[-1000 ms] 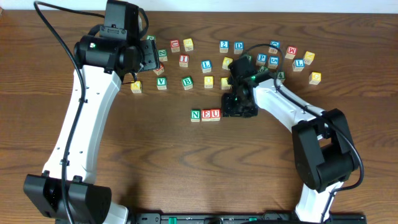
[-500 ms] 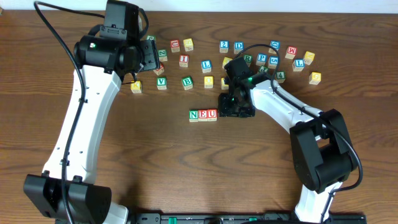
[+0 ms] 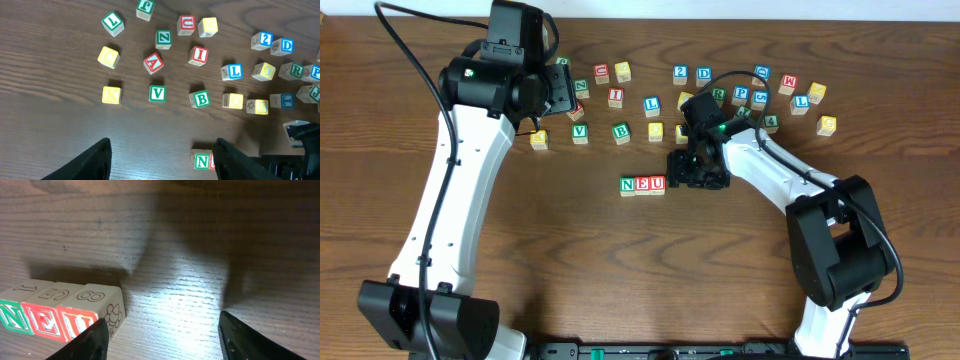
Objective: Spell out NEURIPS
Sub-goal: 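Push the red U leftward with the right gripper to close the gap, then lift the right gripper and move it back over the block cluster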
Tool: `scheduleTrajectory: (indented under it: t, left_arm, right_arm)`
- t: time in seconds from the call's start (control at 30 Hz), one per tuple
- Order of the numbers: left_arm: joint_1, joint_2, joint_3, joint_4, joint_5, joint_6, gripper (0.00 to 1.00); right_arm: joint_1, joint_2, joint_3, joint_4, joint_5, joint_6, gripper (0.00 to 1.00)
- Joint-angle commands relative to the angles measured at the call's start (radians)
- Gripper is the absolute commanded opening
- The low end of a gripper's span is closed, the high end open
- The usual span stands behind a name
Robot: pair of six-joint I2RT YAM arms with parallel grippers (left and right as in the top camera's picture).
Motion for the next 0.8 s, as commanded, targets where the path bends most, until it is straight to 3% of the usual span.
scheduleTrajectory:
  t: [0.0, 0.77]
  left_arm:
    - [0.004, -0.009, -0.007, -0.006, -0.006, 0.009, 0.64]
    - [0.004, -0.009, -0.007, -0.007, -0.006, 0.008, 0.64]
  right_arm:
    - [-0.019, 0.001, 0.037, -0.022, -0.002, 0.001, 0.66]
    - [-0.105, 0.001, 0.396, -0.376, 0.086, -0.153, 0.63]
